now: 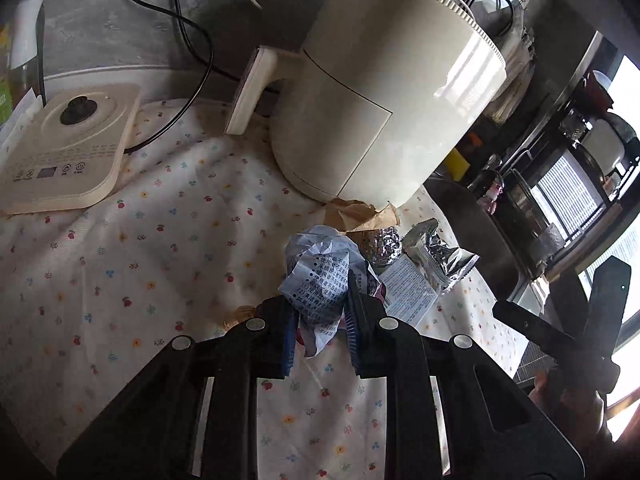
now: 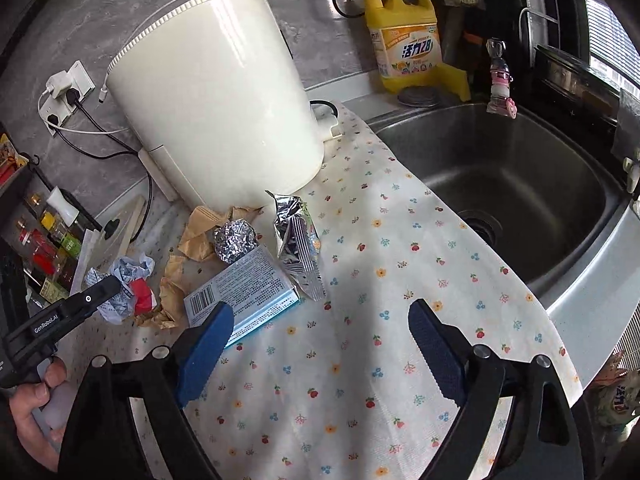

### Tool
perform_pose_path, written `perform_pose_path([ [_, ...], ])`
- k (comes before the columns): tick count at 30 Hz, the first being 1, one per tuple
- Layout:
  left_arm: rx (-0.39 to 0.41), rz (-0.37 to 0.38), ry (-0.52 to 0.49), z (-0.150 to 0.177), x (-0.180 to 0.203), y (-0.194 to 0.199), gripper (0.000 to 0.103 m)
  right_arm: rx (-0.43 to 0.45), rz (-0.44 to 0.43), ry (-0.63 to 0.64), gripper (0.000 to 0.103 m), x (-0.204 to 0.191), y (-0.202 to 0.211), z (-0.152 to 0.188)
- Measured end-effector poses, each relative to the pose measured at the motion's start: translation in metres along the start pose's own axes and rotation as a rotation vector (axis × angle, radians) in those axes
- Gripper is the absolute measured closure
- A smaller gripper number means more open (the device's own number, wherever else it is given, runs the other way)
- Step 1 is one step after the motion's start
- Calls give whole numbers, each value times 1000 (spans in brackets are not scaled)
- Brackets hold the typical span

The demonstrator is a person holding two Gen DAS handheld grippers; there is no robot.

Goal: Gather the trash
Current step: 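Grasp the silver foil wrapper with the right tool, then carry the printed paper in the left tool while the right tool carries the foil to the bucket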

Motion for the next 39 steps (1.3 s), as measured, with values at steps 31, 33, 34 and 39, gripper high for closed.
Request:
perform_pose_path([
  [31,26,123,-34,9,21,33,82,34,111,-38,96,16,97,36],
  [33,18,144,-43,12,31,32,82,37,141,-53,96,28,110,42],
  [34,13,155,-54,14,36,31,82,44,158,-59,96,34,117,43],
  [39,-5,211,-95,23,68,29,82,75,205,-107,96,61,149,53],
])
Point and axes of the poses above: each gripper's, at about its wrist camera, not at the fingertips, and y roughly against the way its jaws point, x to its right, z to its underside, the point moved 5 cm from there along -y, roughly the way its jaws point, and after that the axes turned 15 degrees about x, right-handed, at the moved point
